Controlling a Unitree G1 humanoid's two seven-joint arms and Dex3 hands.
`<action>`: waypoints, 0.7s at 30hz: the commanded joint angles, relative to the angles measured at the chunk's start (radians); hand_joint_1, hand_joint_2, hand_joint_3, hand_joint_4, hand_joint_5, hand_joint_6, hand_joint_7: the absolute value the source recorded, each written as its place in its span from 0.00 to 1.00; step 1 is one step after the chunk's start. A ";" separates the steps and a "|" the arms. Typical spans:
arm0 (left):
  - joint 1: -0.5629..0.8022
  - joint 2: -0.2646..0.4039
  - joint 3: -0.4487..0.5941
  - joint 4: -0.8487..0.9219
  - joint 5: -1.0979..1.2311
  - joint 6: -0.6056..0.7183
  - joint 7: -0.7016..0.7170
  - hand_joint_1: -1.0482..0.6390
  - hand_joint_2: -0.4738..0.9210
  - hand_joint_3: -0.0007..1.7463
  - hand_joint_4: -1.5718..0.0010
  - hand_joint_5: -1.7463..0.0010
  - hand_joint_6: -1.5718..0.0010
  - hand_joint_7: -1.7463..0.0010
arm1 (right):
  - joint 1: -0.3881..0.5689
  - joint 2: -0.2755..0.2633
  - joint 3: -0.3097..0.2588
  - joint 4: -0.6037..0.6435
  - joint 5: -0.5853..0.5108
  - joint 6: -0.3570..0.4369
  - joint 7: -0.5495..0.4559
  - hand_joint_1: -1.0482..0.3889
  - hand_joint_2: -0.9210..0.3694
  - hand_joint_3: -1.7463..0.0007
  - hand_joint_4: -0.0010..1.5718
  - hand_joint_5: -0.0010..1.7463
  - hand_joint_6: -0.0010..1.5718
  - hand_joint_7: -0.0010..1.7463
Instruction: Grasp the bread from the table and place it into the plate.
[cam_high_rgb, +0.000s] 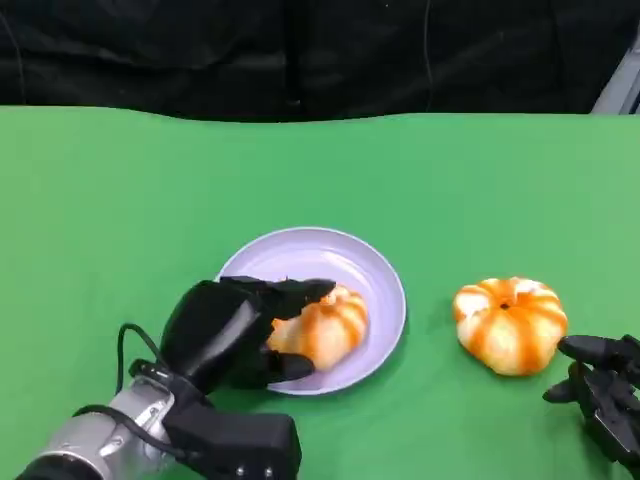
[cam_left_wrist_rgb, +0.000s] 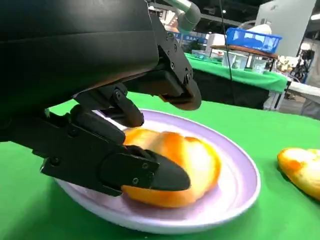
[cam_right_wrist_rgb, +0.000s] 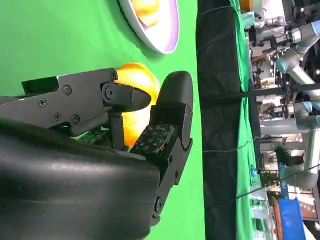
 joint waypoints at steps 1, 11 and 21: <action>0.014 0.025 0.016 -0.022 -0.020 -0.022 -0.018 0.13 1.00 0.21 0.55 1.00 0.66 1.00 | 0.002 -0.008 -0.004 0.003 0.008 -0.008 -0.004 0.72 0.00 0.75 0.44 0.75 0.57 0.38; 0.046 0.039 0.051 -0.082 -0.051 -0.082 -0.014 0.13 1.00 0.20 0.54 0.99 0.65 0.99 | -0.002 -0.011 -0.004 0.011 0.002 -0.011 -0.011 0.72 0.00 0.75 0.44 0.75 0.58 0.38; 0.110 0.048 0.153 -0.157 -0.152 -0.218 -0.026 0.19 1.00 0.18 0.51 0.99 0.63 0.99 | -0.003 -0.010 -0.003 0.013 0.003 -0.013 -0.009 0.72 0.00 0.76 0.43 0.75 0.57 0.38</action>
